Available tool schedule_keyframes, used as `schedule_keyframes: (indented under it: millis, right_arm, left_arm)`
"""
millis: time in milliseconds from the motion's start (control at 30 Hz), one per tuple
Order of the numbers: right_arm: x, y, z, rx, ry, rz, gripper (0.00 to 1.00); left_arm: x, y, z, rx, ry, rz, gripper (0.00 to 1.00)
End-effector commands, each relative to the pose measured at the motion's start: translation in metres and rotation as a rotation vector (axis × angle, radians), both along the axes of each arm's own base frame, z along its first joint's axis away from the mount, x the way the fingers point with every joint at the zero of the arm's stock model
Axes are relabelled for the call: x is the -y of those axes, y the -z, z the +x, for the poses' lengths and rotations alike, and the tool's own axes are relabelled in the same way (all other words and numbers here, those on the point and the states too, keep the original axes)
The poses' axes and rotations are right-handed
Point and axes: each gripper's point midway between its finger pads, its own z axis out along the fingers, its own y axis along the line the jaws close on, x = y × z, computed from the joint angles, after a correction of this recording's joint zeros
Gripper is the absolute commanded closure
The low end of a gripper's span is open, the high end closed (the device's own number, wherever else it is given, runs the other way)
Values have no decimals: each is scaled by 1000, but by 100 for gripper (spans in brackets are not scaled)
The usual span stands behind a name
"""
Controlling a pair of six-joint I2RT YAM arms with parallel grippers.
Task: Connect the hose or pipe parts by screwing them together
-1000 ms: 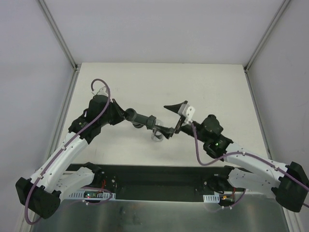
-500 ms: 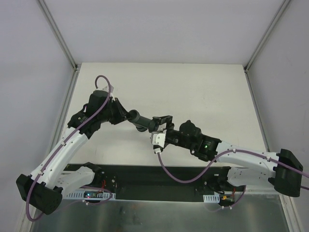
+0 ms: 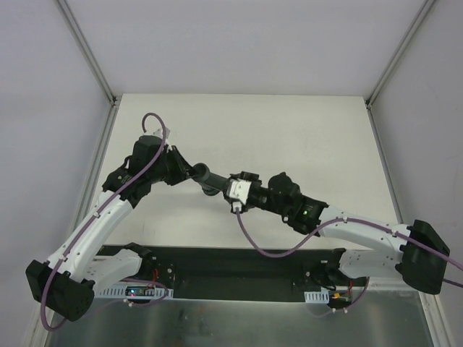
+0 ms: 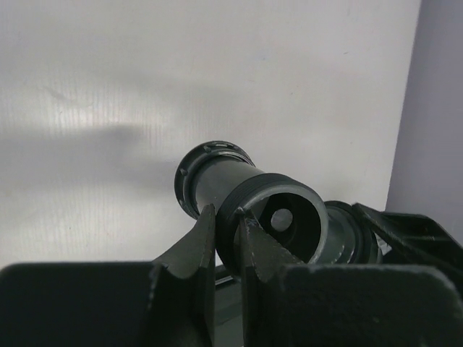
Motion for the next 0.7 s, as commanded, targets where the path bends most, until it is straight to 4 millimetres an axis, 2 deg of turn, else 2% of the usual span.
schedule_keyframes:
  millis: [0, 67, 100, 133, 167, 233, 267, 300, 333, 400, 500, 533, 567, 600, 633, 667]
  right_arm:
    - [-4, -24, 20, -389, 61, 358, 70]
    - [-3, -29, 25, -546, 75, 468, 71]
    - [-6, -22, 28, -612, 81, 482, 72]
    - [-9, -24, 26, -686, 55, 507, 75]
    - [-9, -25, 33, -788, 73, 568, 75]
    - [-11, -27, 34, -896, 61, 632, 75]
    - [-9, -31, 44, -919, 62, 680, 75]
    - [-9, -34, 44, -1029, 73, 734, 75]
    - [-8, -34, 48, -1075, 79, 762, 72]
    - [-5, -35, 59, -1189, 104, 832, 70]
    - [-3, -43, 58, -1191, 70, 850, 49]
    - [0, -45, 58, -1148, 68, 848, 40]
    - [4, -55, 55, -1110, 59, 855, 32]
    - [7, -56, 55, -1077, 69, 849, 18]
    - [12, -58, 57, -985, 84, 829, 4]
    - [16, -63, 49, -929, 91, 797, 4]
  left_arm:
    - [12, -40, 8, 220, 15, -162, 100]
    - [9, -55, 10, 339, 2, -190, 100]
    - [9, -48, 9, 357, 21, -178, 100]
    - [8, -51, 8, 389, 30, -178, 100]
    - [9, -55, 9, 425, 39, -181, 100]
    - [7, -52, 9, 481, 60, -149, 100]
    - [6, -51, 10, 501, 57, -139, 100]
    - [4, -45, 11, 524, 54, -127, 100]
    - [-1, -51, 12, 570, 23, -127, 100]
    - [-7, -43, 13, 588, -9, -118, 100]
    - [-8, -48, 14, 597, -2, -109, 100]
    - [-7, -40, 14, 554, 3, -94, 100]
    - [-6, -42, 15, 540, 2, -94, 100]
    - [-5, -50, 15, 526, 0, -96, 100]
    - [-5, -40, 15, 469, 2, -71, 100]
    - [-6, -53, 17, 471, -8, -74, 100]
